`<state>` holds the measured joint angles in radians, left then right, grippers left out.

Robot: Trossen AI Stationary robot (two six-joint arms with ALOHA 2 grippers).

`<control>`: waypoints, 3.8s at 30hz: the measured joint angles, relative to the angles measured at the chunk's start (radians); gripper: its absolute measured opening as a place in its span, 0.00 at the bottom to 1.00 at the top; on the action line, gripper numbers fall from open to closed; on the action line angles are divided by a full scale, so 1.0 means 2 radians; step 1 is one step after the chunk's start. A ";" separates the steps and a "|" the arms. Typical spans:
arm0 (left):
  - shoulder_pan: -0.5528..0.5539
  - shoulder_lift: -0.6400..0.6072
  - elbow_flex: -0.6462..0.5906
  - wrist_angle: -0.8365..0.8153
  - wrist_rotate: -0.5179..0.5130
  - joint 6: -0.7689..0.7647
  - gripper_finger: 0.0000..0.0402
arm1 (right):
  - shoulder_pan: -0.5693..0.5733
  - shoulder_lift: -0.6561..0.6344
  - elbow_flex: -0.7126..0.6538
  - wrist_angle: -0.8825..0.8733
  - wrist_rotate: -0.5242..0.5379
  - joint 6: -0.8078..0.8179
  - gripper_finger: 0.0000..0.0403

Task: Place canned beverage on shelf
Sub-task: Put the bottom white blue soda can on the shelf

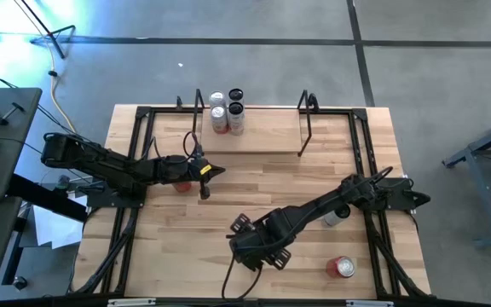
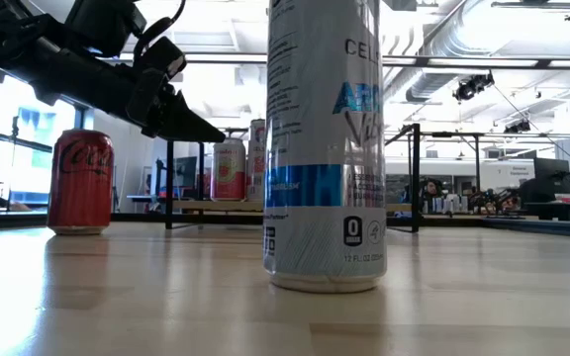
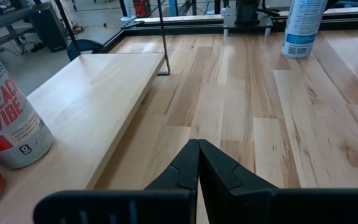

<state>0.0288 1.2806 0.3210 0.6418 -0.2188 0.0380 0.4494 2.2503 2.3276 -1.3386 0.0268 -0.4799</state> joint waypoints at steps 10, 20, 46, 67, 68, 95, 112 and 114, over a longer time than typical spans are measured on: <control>0.000 0.000 0.000 -0.001 0.000 0.000 0.00 | -0.013 0.012 -0.001 -0.003 -0.018 0.004 0.77; 0.000 0.000 0.000 -0.005 0.000 0.000 0.00 | -0.022 0.028 -0.001 -0.004 -0.040 0.049 0.68; -0.009 0.000 0.000 -0.008 0.000 -0.005 0.00 | -0.208 -0.085 0.014 -0.105 0.047 0.172 0.61; -0.015 0.000 0.000 0.021 0.003 0.000 0.00 | -0.528 -0.073 0.014 -0.034 -0.058 -0.011 0.61; -0.015 0.000 0.000 0.022 0.003 0.000 0.00 | -0.530 -0.070 0.014 -0.029 -0.060 -0.017 0.61; -0.015 0.000 0.000 0.030 0.003 -0.017 0.00 | -0.535 -0.018 0.014 0.004 -0.071 -0.065 0.61; -0.015 0.000 0.000 0.029 0.004 -0.017 0.00 | -0.519 -0.015 0.014 0.033 -0.027 -0.064 0.74; -0.015 0.000 0.000 0.029 0.004 -0.017 0.00 | -0.519 -0.015 0.014 0.033 -0.027 -0.064 0.74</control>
<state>-0.0006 1.2808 0.3210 0.7002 -0.2115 0.0036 -0.5881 2.2200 2.3550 -1.2735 -0.0265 -0.6071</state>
